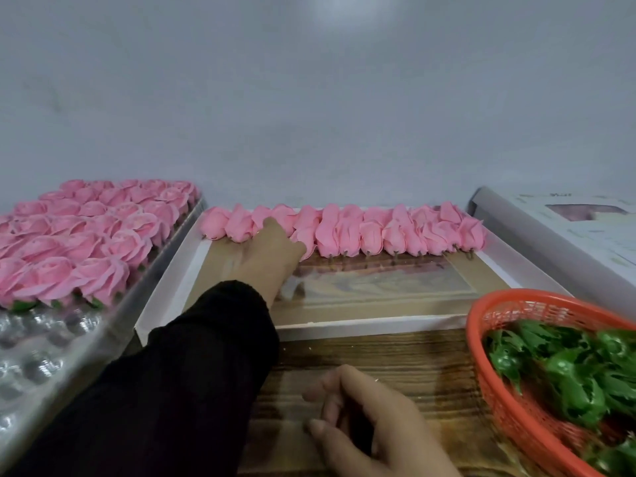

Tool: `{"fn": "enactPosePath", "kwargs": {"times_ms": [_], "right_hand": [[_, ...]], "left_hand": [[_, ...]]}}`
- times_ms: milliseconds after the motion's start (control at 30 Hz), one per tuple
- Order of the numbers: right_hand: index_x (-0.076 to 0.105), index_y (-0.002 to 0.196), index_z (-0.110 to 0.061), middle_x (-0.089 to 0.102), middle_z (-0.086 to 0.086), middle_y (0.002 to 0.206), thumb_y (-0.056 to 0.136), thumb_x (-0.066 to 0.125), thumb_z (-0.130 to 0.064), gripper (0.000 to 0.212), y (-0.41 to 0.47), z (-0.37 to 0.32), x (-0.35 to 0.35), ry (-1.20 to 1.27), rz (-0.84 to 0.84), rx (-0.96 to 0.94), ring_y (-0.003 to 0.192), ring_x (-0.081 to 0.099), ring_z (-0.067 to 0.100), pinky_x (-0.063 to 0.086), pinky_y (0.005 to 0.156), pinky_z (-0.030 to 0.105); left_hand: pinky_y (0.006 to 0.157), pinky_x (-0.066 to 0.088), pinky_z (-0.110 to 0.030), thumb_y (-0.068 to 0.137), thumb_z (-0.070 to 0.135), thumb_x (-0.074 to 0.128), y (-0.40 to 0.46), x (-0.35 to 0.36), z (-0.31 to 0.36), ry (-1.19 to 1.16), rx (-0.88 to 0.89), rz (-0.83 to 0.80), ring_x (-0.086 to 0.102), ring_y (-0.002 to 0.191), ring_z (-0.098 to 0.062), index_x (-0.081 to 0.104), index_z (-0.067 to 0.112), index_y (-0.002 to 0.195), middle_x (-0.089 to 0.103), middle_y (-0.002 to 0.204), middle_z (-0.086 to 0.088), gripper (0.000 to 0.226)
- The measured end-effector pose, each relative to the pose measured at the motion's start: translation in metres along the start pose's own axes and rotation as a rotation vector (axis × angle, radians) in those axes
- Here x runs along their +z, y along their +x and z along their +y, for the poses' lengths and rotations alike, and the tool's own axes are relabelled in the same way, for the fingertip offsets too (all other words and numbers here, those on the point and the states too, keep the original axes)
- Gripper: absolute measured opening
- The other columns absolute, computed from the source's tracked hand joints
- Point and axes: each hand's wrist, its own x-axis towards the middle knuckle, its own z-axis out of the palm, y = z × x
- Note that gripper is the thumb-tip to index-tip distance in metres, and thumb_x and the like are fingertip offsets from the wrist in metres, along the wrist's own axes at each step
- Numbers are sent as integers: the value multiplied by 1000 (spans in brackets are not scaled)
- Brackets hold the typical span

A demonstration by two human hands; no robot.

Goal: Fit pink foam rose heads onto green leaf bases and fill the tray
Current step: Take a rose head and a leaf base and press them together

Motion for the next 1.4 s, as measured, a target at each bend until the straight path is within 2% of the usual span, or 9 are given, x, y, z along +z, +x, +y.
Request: {"fn": "enactPosePath", "kwargs": {"times_ms": [67, 167, 300, 467, 733, 900, 1067, 1233, 1400], "right_hand": [[48, 88, -47, 57, -21, 85, 65, 55, -44, 23, 1, 1, 1, -15, 25, 5, 73, 56, 7, 42, 65, 9], [47, 84, -51, 54, -25, 82, 64, 52, -45, 21, 3, 0, 0, -20, 29, 16, 69, 53, -1, 39, 65, 6], [49, 86, -48, 54, -24, 82, 63, 52, -47, 24, 4, 2, 1, 17, 21, 17, 70, 53, -1, 38, 66, 6], [49, 92, -46, 56, -21, 79, 56, 45, -57, 38, 3, 7, 2, 4, 44, -14, 67, 54, 2, 40, 63, 8], [62, 81, -33, 61, -8, 77, 80, 66, -22, 12, -1, 1, -3, 83, 50, -44, 70, 57, 9, 46, 69, 18], [62, 82, -26, 61, -13, 73, 83, 64, -12, 15, -6, -7, -1, 119, 168, -101, 67, 55, 4, 41, 65, 14], [63, 90, -25, 66, 3, 78, 86, 59, -12, 14, -15, -15, 6, 182, 207, -133, 73, 62, 15, 49, 70, 32], [59, 90, -24, 68, -14, 83, 84, 63, -11, 16, -22, -20, 8, 219, 199, -168, 71, 63, -3, 49, 60, 14], [53, 84, -22, 65, -1, 75, 76, 70, -20, 19, -21, -21, 10, 159, 298, -138, 70, 62, 4, 48, 59, 15]], "left_hand": [[52, 17, -21, 92, 49, 40, 6, 5, 11, -132, -36, -106, 41, 77, -13, 45, 11, 121, 48, 97, 2, 48], [76, 24, -21, 91, 38, 47, 14, 16, 19, -292, -66, -152, 47, 105, -23, 40, 11, 126, 50, 120, -7, 45], [83, 33, -28, 96, 34, 41, 16, 20, 21, -290, -70, -117, 48, 102, -25, 38, 8, 126, 49, 122, -11, 40], [49, 23, 6, 93, 21, 47, 4, 5, 16, -399, -83, -15, 32, 60, -8, 47, 5, 122, 43, 94, -2, 32], [61, 39, -26, 85, 4, 58, -56, -34, 17, -1129, -181, 22, 47, 72, -17, 45, 12, 78, 49, 80, -4, 17], [61, 42, -26, 85, 10, 61, -129, -49, -4, -1357, -334, -96, 56, 77, -17, 57, 11, 85, 61, 93, -9, 4], [49, 48, -24, 82, 5, 61, -177, -49, -6, -1530, -442, -144, 65, 70, -17, 56, 8, 92, 65, 92, -13, 11], [71, 53, -36, 80, -1, 62, -194, -44, -1, -1566, -425, -97, 63, 87, -28, 52, 7, 108, 62, 104, -15, 30], [53, 54, -24, 80, -9, 59, -195, -42, 7, -1649, -351, -109, 66, 67, -19, 50, 4, 108, 65, 97, -16, 33]]}}
